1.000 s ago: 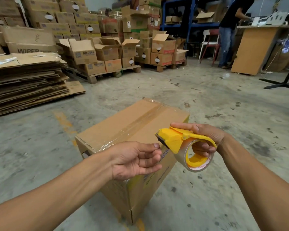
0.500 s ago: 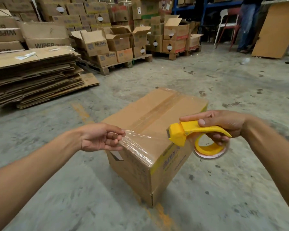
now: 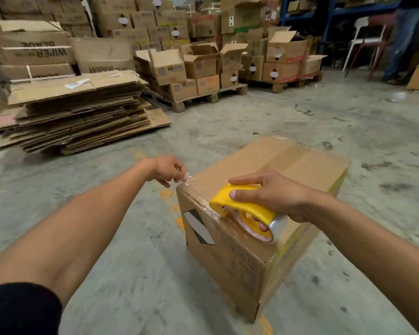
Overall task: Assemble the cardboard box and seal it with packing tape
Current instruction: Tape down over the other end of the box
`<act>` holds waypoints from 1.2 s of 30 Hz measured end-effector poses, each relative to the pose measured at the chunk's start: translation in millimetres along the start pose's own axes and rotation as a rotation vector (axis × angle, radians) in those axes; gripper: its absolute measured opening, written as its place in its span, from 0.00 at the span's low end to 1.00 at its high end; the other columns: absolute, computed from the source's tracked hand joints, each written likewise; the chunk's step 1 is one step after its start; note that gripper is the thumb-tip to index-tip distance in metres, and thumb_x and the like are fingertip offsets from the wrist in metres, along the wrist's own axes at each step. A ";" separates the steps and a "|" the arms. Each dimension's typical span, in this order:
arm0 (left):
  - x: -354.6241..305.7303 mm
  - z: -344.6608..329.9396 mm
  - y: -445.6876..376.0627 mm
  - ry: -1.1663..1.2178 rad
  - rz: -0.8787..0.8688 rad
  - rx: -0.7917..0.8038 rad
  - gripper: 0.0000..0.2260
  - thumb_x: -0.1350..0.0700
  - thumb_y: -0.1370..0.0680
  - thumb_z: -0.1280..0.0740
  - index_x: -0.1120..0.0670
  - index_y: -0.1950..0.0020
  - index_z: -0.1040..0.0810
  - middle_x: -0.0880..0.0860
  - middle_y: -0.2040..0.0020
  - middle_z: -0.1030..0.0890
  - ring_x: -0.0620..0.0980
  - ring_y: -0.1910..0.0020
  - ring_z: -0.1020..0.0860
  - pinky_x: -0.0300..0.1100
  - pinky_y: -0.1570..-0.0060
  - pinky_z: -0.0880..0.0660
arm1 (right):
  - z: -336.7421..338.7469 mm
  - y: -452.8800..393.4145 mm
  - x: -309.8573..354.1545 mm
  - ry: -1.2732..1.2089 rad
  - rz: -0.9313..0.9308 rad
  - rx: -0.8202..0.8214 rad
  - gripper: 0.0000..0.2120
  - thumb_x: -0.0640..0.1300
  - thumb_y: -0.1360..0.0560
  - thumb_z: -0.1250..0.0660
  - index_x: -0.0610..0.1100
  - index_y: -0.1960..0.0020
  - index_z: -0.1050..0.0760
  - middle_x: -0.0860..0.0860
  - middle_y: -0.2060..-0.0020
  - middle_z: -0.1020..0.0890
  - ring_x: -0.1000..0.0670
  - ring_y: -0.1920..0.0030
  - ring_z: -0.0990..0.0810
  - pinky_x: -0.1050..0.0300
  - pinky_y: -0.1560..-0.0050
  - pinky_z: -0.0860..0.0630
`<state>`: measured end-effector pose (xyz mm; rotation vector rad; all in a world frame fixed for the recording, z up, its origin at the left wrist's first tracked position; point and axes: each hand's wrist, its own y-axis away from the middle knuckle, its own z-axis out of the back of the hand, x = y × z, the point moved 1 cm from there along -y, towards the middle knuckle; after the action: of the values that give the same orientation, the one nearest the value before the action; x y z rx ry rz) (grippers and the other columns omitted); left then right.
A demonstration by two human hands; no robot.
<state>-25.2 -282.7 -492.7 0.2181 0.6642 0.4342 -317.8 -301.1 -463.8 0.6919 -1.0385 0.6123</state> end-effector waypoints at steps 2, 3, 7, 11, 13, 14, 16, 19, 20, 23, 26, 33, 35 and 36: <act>8.4 -7.3 0.0 -0.024 -0.001 0.004 0.05 0.56 0.21 0.33 0.56 0.49 0.20 0.53 0.57 0.23 0.50 0.56 0.25 0.46 0.51 0.21 | -14.5 -3.1 -7.2 0.046 -0.004 -0.030 0.22 0.50 0.27 0.26 0.52 0.33 0.23 0.47 0.54 0.16 0.61 0.80 0.24 0.60 0.66 0.24; 13.3 -7.7 0.5 -0.029 0.003 -0.001 0.04 0.56 0.21 0.33 0.55 0.50 0.20 0.53 0.57 0.23 0.50 0.56 0.25 0.46 0.51 0.21 | -21.6 -5.6 -7.7 0.057 -0.002 -0.039 0.22 0.51 0.27 0.26 0.52 0.34 0.23 0.47 0.51 0.17 0.63 0.80 0.24 0.59 0.65 0.24; 30.8 6.5 6.5 -0.019 0.029 -0.023 0.03 0.56 0.21 0.32 0.55 0.52 0.20 0.52 0.60 0.24 0.48 0.59 0.26 0.44 0.55 0.22 | -38.7 -13.3 4.4 0.032 -0.008 -0.035 0.23 0.50 0.27 0.26 0.52 0.33 0.24 0.46 0.50 0.17 0.62 0.80 0.24 0.64 0.73 0.25; 39.8 24.1 12.1 0.032 0.003 -0.042 0.05 0.56 0.21 0.33 0.57 0.50 0.21 0.53 0.59 0.25 0.49 0.59 0.26 0.43 0.57 0.23 | -41.1 -9.1 21.1 -0.041 -0.003 -0.005 0.24 0.46 0.26 0.27 0.47 0.31 0.26 0.45 0.65 0.17 0.51 0.81 0.24 0.63 0.77 0.26; 43.4 33.0 13.1 0.035 -0.001 -0.039 0.05 0.56 0.21 0.33 0.57 0.50 0.21 0.53 0.59 0.25 0.49 0.59 0.26 0.44 0.56 0.22 | -43.7 -10.9 28.8 -0.031 -0.005 -0.004 0.24 0.46 0.26 0.27 0.47 0.31 0.25 0.46 0.67 0.18 0.51 0.81 0.25 0.63 0.77 0.26; 46.2 38.9 14.5 0.033 0.005 -0.041 0.04 0.56 0.21 0.33 0.56 0.51 0.21 0.53 0.59 0.25 0.49 0.59 0.26 0.44 0.56 0.22 | -46.9 -13.9 33.1 -0.022 -0.001 0.000 0.24 0.46 0.26 0.27 0.47 0.31 0.25 0.46 0.66 0.18 0.52 0.81 0.24 0.63 0.77 0.26; 54.4 54.9 18.9 0.019 0.015 -0.061 0.04 0.56 0.21 0.33 0.56 0.52 0.21 0.53 0.59 0.25 0.49 0.58 0.26 0.44 0.55 0.22 | -56.1 -22.0 44.1 -0.016 0.018 0.022 0.24 0.46 0.26 0.27 0.47 0.31 0.26 0.45 0.65 0.17 0.51 0.81 0.25 0.62 0.76 0.25; 73.6 83.8 24.2 0.022 0.027 -0.104 0.04 0.55 0.21 0.32 0.55 0.53 0.21 0.53 0.59 0.25 0.50 0.57 0.27 0.46 0.54 0.22 | -70.7 -38.4 62.7 -0.011 0.053 0.042 0.23 0.46 0.26 0.27 0.48 0.32 0.25 0.44 0.64 0.17 0.48 0.81 0.25 0.60 0.76 0.25; 81.8 90.9 25.5 0.028 0.034 -0.112 0.04 0.55 0.22 0.32 0.54 0.52 0.21 0.53 0.59 0.25 0.50 0.57 0.27 0.45 0.54 0.22 | -75.5 -44.0 67.9 -0.001 0.061 0.045 0.23 0.46 0.26 0.26 0.48 0.32 0.25 0.44 0.63 0.17 0.49 0.81 0.25 0.60 0.76 0.25; 106.4 102.1 27.3 0.061 0.063 -0.111 0.04 0.55 0.22 0.32 0.54 0.53 0.20 0.52 0.59 0.25 0.50 0.57 0.28 0.46 0.53 0.23 | -89.8 -57.5 79.3 0.022 0.079 0.072 0.23 0.46 0.26 0.26 0.47 0.32 0.25 0.43 0.62 0.16 0.48 0.81 0.25 0.60 0.75 0.25; 123.4 107.9 26.8 0.095 0.085 -0.106 0.04 0.55 0.21 0.33 0.54 0.53 0.21 0.52 0.59 0.25 0.49 0.59 0.30 0.46 0.55 0.23 | -100.5 -70.4 87.3 0.057 0.098 0.089 0.23 0.46 0.26 0.26 0.48 0.32 0.25 0.42 0.56 0.16 0.51 0.81 0.24 0.61 0.73 0.24; 160.3 97.7 11.9 0.363 0.168 -0.028 0.07 0.54 0.19 0.36 0.55 0.47 0.21 0.52 0.55 0.31 0.49 0.61 0.33 0.45 0.51 0.21 | -111.7 -89.1 86.9 0.046 0.049 0.115 0.24 0.45 0.26 0.27 0.47 0.31 0.26 0.42 0.65 0.16 0.45 0.80 0.25 0.56 0.72 0.22; 170.8 83.5 6.7 0.468 0.220 0.026 0.07 0.54 0.19 0.37 0.56 0.46 0.23 0.53 0.56 0.31 0.48 0.63 0.33 0.52 0.44 0.21 | -115.4 -90.7 80.2 0.056 0.025 0.115 0.24 0.45 0.26 0.27 0.47 0.31 0.26 0.43 0.65 0.16 0.45 0.79 0.25 0.56 0.72 0.23; 173.9 77.3 5.2 0.510 0.235 0.040 0.07 0.54 0.19 0.37 0.56 0.47 0.23 0.53 0.57 0.30 0.48 0.63 0.31 0.55 0.40 0.23 | -117.1 -91.8 77.1 0.058 0.015 0.114 0.24 0.45 0.26 0.26 0.47 0.31 0.26 0.43 0.65 0.16 0.45 0.79 0.25 0.56 0.72 0.23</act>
<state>144.4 -203.4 -526.7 0.2261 1.1545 0.7132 -155.5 -260.8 -453.1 0.7619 -0.9614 0.7045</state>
